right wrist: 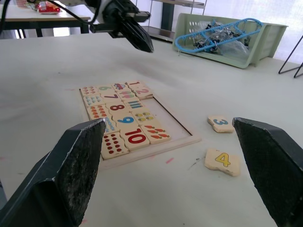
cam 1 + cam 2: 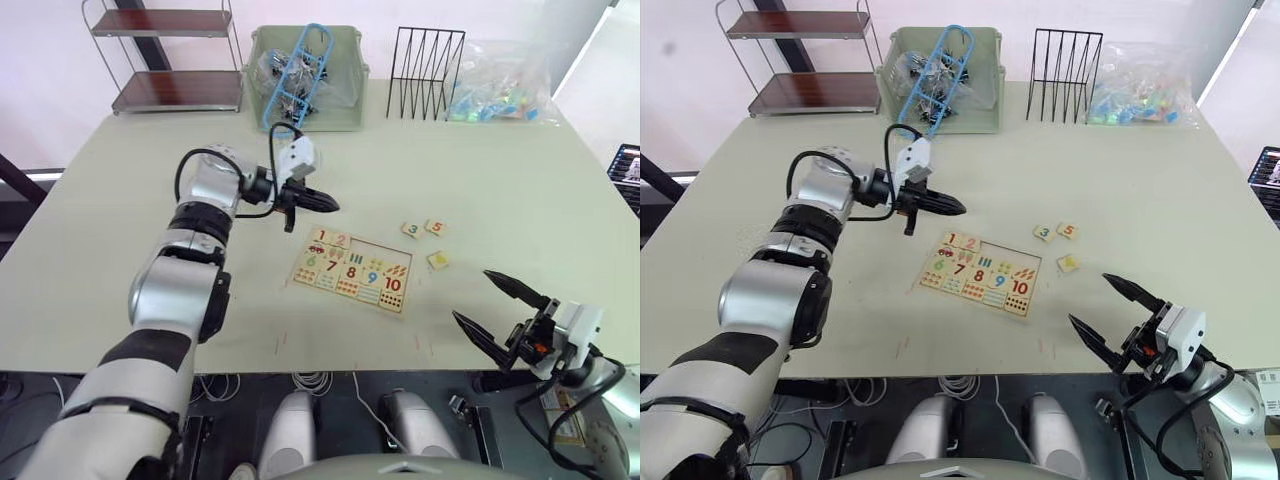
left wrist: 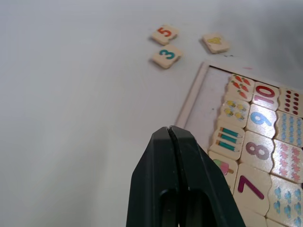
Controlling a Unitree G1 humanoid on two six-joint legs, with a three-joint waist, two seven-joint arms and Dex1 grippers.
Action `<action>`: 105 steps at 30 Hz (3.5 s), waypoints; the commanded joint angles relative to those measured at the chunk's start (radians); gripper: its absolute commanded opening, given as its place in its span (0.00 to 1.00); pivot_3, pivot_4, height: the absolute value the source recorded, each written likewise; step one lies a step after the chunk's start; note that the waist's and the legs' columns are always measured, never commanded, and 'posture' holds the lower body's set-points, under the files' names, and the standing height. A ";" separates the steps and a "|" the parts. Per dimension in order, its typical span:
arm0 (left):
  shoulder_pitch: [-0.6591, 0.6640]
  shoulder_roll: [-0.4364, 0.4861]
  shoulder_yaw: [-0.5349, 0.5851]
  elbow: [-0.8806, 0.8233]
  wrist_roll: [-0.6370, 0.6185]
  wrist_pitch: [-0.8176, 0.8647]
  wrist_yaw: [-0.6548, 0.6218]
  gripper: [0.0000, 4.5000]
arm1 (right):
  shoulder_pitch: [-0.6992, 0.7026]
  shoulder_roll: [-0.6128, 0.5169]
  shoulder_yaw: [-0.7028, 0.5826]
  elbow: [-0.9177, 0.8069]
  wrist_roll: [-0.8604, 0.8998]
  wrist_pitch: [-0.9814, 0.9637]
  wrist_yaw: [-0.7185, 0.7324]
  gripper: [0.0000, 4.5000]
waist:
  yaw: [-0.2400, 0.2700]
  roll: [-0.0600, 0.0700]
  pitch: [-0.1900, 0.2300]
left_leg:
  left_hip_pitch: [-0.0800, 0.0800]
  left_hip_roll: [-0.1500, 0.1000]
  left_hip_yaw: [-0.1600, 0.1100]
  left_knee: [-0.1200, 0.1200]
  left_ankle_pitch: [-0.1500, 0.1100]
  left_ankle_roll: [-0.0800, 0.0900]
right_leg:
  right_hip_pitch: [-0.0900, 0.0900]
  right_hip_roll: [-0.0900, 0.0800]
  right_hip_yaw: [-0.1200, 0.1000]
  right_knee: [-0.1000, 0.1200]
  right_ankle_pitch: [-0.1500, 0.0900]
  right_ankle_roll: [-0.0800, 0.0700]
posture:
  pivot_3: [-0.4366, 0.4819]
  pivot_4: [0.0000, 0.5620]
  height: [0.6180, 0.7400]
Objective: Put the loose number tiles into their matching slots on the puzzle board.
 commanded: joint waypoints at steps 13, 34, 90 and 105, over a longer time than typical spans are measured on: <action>0.521 0.148 0.270 -0.630 -0.322 0.181 0.160 0.12 | -0.062 -0.066 -0.073 0.074 0.032 0.100 -0.013 1.00 | 0.002 0.001 0.000 | 0.001 0.000 0.001 0.001 0.000 0.000 | 0.001 -0.001 0.000 0.001 0.000 0.000 | 0.48 0.27 1.00; 1.376 0.131 0.590 -1.216 -0.542 0.220 0.476 0.98 | 0.017 -0.117 -0.203 0.181 0.028 0.175 -0.018 1.00 | 0.002 0.002 -0.002 | 0.003 0.001 0.003 0.000 0.000 0.000 | 0.001 -0.002 0.001 0.000 -0.002 -0.004 | 0.48 0.27 1.00; 1.412 0.160 0.517 -1.172 -0.516 0.064 0.511 0.98 | -0.101 -0.106 -0.203 0.358 -0.013 0.035 0.095 1.00 | 0.000 0.002 -0.002 | 0.003 0.001 0.005 -0.001 0.000 0.000 | 0.000 -0.002 0.002 -0.001 -0.003 -0.003 | 0.48 0.27 1.00; 1.314 0.228 0.454 -1.227 -0.629 0.152 0.375 0.98 | -0.198 -0.106 -0.155 0.208 0.059 0.228 0.045 1.00 | -0.001 0.003 -0.002 | 0.003 0.002 0.005 -0.001 0.000 0.000 | 0.000 -0.002 0.002 -0.001 -0.003 -0.004 | 0.48 0.27 1.00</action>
